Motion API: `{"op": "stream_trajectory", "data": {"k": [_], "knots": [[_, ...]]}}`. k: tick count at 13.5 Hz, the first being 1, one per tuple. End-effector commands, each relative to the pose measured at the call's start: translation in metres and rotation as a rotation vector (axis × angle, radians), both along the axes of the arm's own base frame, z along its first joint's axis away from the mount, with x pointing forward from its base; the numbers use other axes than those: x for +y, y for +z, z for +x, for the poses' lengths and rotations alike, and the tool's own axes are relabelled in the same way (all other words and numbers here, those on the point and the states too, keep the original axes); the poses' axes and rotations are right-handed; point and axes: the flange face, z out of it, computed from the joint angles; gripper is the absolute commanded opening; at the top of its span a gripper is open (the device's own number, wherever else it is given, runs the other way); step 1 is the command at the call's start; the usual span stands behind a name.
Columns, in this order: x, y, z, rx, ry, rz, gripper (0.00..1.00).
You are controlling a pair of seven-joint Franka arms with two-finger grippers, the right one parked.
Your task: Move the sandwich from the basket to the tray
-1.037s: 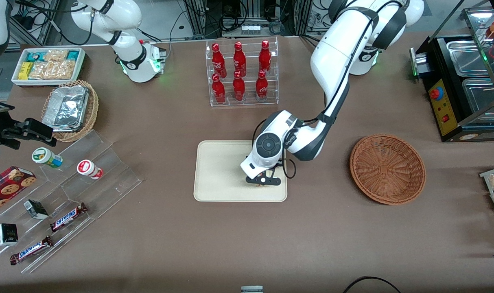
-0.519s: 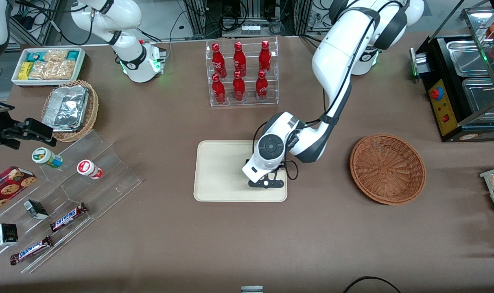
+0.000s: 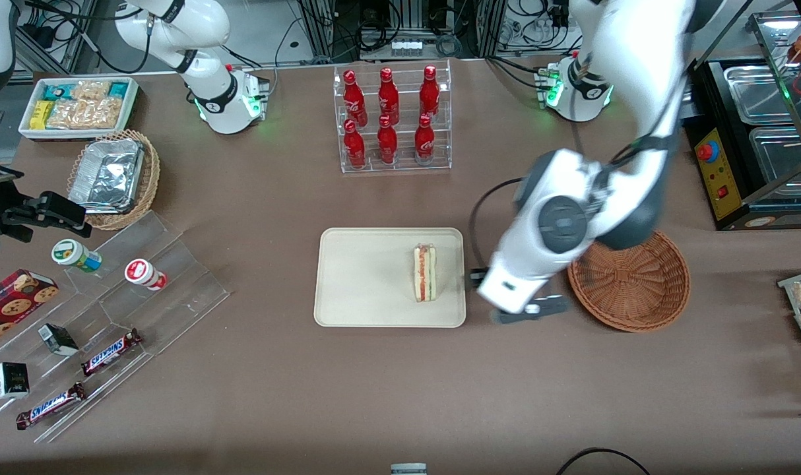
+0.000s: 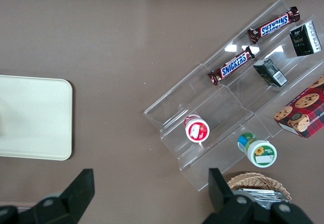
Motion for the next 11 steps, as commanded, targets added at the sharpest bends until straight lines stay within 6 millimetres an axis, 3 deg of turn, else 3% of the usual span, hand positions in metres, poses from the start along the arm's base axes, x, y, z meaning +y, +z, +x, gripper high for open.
{"op": "stream_trajectory", "data": {"k": [1,3,6,9,11], "knots": [[0.085,0.032,-0.008,0.032,0.006,0.007,1.00],[0.141,0.055,-0.018,0.029,0.033,0.011,1.00],[0.159,0.080,-0.055,0.000,-0.032,0.129,1.00],[0.189,0.124,-0.079,-0.016,-0.020,0.132,1.00],[0.204,0.155,-0.096,-0.033,-0.124,0.118,1.00]]}}
